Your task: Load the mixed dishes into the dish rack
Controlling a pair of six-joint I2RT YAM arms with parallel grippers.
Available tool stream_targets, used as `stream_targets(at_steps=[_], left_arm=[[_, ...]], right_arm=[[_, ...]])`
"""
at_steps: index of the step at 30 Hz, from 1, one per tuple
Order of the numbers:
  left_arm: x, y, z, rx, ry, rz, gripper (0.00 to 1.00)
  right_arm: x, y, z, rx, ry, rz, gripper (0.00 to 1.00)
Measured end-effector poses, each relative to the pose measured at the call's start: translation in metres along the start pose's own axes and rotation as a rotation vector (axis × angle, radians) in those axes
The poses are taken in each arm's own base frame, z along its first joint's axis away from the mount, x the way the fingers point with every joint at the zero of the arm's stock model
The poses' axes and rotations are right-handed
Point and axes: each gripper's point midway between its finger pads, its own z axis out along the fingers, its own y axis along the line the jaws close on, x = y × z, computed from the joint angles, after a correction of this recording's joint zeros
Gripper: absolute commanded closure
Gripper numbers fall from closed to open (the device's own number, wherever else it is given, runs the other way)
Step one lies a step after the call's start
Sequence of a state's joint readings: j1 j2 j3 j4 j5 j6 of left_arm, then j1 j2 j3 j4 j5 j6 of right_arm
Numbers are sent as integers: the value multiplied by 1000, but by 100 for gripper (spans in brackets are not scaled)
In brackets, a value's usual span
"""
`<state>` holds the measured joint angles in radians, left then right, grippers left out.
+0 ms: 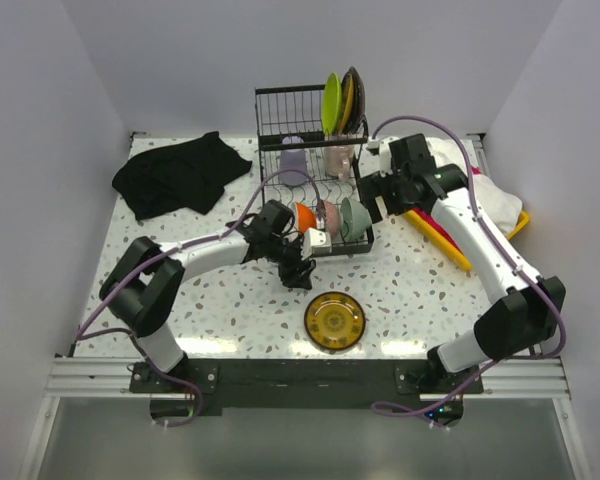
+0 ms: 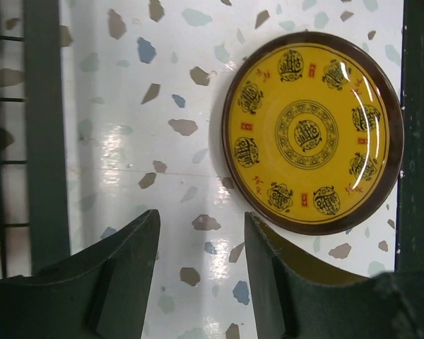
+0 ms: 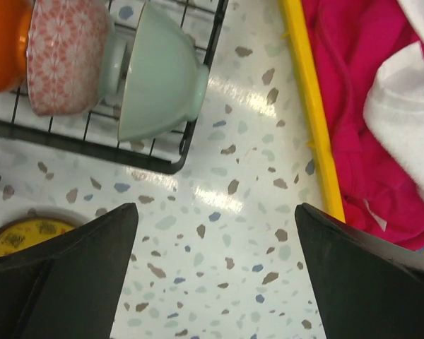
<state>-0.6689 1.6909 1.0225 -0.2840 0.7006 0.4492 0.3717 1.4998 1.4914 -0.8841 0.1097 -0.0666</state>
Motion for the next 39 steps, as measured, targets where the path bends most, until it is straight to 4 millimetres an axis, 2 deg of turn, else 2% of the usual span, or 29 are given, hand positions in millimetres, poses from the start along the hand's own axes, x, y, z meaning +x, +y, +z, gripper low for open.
stream_targets(at_steps=[3,9,14,18,22,26,29,33,39], left_arm=[[8,-9,10,40,37,-3,47],[13,-17,30,87,77,-7,49],[15,-17,42,113,101,-19,54],[11,-16,52,136,128,-27,64],[7,-15,65,173,156,-27,79],[5,-18,67,208,186,-25,85],[4,-19,64,225,212,-29,100],[5,-24,57,252,246,-33,100],[9,-29,44,259,263,-37,100]], right_arm=[[14,8,-9,-41,7,-4,3],[30,20,-29,-99,-25,-7,1],[54,24,-22,-113,25,-7,1],[70,25,-14,-117,69,-19,1],[76,22,-12,-117,84,-30,2],[81,20,-9,-125,97,-36,1],[81,19,-8,-127,99,-36,1],[80,22,-8,-159,93,-36,1],[82,49,-6,-326,93,-66,6]])
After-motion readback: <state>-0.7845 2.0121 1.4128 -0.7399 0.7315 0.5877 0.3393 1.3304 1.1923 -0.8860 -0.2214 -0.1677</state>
